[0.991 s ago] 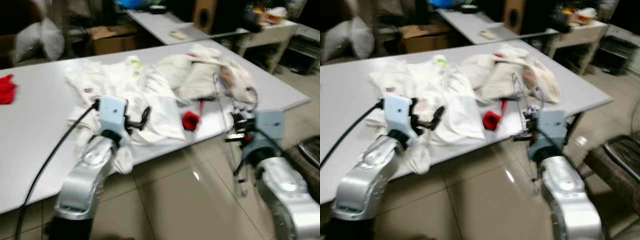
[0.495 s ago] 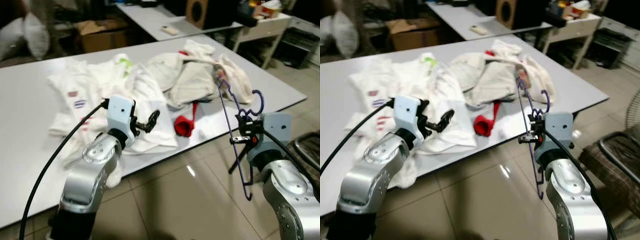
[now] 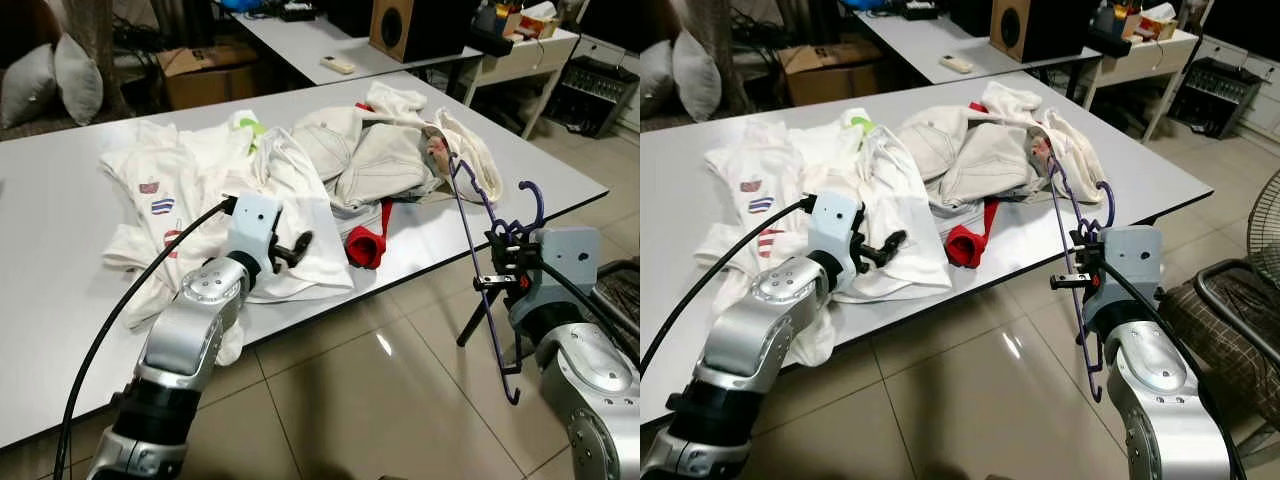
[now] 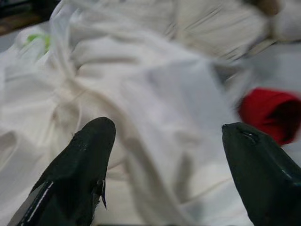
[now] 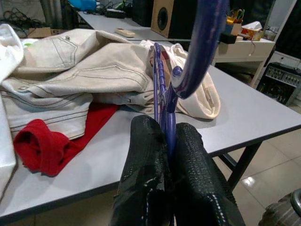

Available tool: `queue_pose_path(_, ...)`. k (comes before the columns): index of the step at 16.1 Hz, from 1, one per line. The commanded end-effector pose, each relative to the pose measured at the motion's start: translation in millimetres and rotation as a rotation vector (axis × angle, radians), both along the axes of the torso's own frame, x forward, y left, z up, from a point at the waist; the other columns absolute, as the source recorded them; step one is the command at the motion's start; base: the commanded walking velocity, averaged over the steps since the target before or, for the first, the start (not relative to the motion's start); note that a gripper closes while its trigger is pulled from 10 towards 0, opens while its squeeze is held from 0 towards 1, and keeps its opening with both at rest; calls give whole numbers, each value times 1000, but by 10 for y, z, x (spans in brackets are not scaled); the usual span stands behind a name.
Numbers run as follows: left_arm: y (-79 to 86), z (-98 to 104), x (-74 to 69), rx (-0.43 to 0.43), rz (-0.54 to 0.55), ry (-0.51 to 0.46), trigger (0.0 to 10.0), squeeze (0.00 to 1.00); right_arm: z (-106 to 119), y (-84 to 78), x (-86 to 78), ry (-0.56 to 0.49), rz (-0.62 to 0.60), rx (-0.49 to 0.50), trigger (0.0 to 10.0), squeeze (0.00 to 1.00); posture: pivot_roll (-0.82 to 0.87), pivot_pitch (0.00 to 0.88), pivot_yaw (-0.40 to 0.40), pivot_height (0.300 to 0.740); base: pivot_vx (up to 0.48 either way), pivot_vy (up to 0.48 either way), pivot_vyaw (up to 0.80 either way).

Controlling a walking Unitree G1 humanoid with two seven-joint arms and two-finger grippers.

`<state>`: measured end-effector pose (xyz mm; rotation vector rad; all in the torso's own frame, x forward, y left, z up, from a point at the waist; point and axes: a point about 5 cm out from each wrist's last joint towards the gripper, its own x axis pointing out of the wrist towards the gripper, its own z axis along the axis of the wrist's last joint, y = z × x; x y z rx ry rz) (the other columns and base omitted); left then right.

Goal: Hang hanger

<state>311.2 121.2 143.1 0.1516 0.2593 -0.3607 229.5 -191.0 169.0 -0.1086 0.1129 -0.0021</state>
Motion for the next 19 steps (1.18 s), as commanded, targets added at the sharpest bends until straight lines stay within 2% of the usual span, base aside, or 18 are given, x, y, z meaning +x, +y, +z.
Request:
queue_pose_path(1,46,31,44,20,31,-7,0,0,51,-35,-23,-21,-7,-10,10000,0,-66,6,-11,740,0,0,0)
queue_pose_path(5,115,-16,64,38,92,30,0,0,56,-32,-13,-22,-4,-12,10000,0,-65,5,-12,740,0,0,0)
queue_pose_path(14,87,18,87,14,89,-1,0,0,43,-4,-10,-19,5,-10,10000,0,-60,6,-11,740,0,0,0)
queue_pose_path(19,151,-52,97,50,118,24,0,0,38,16,-1,-24,6,-5,10000,0,-59,0,-1,740,0,0,0)
